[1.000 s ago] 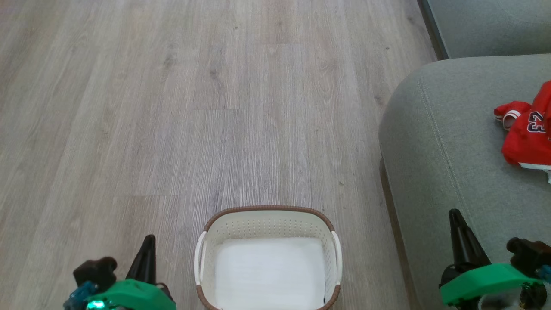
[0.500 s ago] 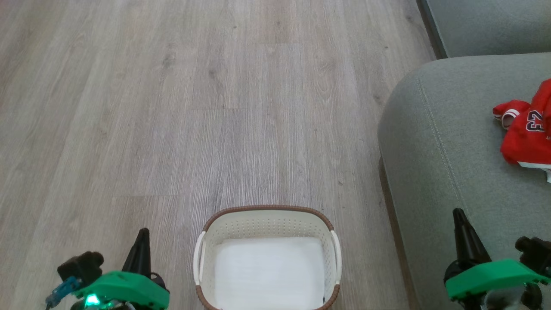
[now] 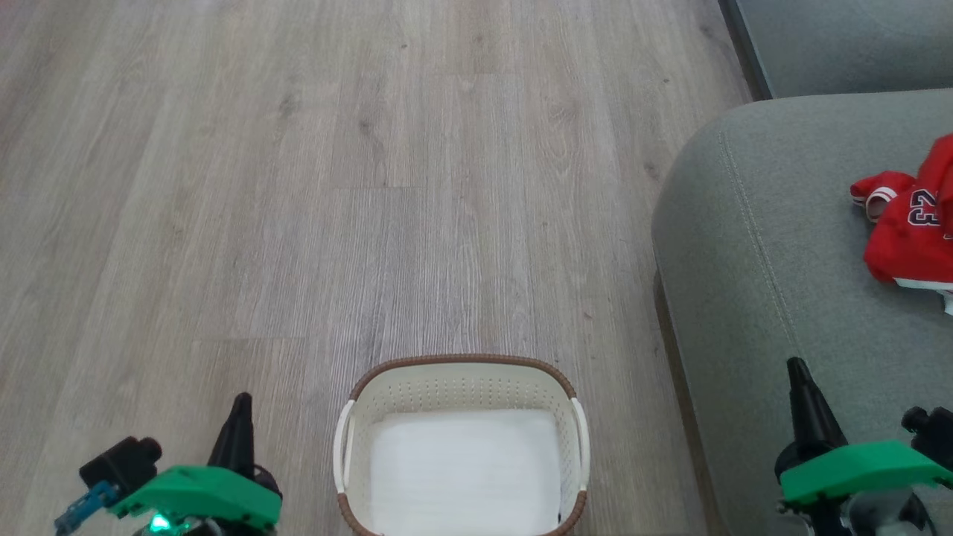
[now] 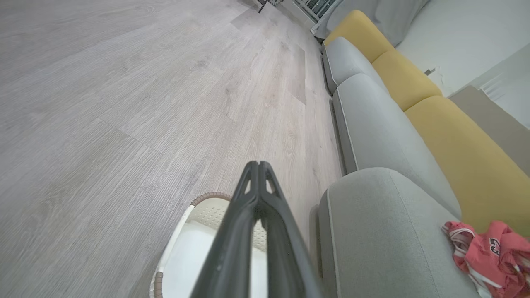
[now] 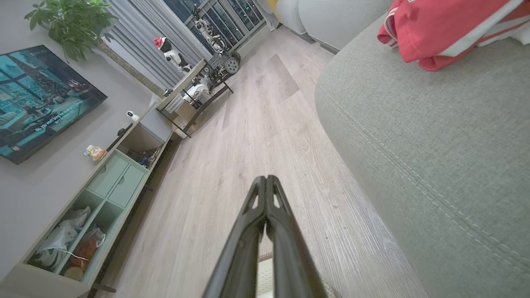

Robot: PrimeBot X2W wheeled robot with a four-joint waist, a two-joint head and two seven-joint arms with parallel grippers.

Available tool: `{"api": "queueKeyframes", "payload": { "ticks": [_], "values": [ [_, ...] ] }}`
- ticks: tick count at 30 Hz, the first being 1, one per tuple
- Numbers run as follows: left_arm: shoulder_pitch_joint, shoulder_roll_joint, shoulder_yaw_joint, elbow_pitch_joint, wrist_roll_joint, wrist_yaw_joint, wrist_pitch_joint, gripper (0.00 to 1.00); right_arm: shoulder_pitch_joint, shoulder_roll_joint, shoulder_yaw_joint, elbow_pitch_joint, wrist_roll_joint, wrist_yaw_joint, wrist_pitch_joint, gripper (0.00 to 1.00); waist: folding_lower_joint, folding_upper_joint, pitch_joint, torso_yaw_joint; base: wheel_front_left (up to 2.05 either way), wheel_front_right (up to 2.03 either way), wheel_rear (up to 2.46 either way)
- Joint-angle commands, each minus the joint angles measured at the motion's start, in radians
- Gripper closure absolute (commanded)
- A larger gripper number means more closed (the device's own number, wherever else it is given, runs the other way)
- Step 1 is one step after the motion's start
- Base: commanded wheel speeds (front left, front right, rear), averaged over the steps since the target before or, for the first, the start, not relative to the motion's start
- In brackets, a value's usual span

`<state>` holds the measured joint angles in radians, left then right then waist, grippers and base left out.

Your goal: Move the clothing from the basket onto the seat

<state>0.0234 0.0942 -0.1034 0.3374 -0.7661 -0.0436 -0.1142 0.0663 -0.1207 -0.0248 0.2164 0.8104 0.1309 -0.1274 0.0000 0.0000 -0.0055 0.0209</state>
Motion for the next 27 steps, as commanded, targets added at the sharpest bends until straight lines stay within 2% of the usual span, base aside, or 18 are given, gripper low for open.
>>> {"api": "queueKeyframes", "payload": {
  "ticks": [1,27],
  "values": [
    [-0.060,0.004,0.032,-0.037,-0.027,-0.007,0.006,1.00,-0.060,-0.001,-0.001,-0.028,0.028,0.000,0.008,1.00,0.0000,0.0000,0.000,0.000,0.00,0.00,0.00],
    [-0.085,-0.012,0.095,-0.055,-0.302,-0.034,0.081,1.00,-0.098,0.019,-0.026,-0.009,0.292,0.000,0.083,1.00,0.0000,0.0000,0.003,-0.007,0.00,0.00,0.00]
  ]
}}
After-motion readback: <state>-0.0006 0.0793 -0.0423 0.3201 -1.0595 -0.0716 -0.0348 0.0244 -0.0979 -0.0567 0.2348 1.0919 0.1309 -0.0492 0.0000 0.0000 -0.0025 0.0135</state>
